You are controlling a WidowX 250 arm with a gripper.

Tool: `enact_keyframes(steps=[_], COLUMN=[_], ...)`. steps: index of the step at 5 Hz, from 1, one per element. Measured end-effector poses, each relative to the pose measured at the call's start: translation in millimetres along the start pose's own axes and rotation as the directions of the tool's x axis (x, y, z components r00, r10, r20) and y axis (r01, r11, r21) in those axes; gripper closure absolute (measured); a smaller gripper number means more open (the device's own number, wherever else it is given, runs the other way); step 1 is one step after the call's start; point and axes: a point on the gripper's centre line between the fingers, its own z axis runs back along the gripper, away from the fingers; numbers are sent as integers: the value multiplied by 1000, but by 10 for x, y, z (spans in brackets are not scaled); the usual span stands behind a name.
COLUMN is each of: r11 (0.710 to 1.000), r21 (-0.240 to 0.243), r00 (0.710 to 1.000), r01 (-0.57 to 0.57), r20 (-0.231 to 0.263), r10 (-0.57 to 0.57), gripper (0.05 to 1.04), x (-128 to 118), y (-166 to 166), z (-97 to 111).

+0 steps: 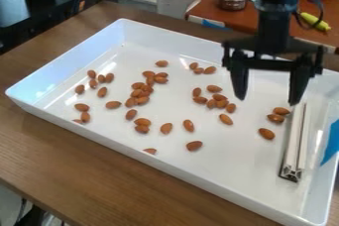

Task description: Sweep into pile

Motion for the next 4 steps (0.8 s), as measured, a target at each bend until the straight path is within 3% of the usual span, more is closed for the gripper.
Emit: enact_keyframes(steps=[2, 4], r11=[1000, 1000], r21=[18, 23], r00=[1000, 999], r01=[-1, 17], r20=[1, 32], r10=[1, -18], gripper=[91, 91], x=[-25, -33], y=[-130, -253], z=[-216, -226])
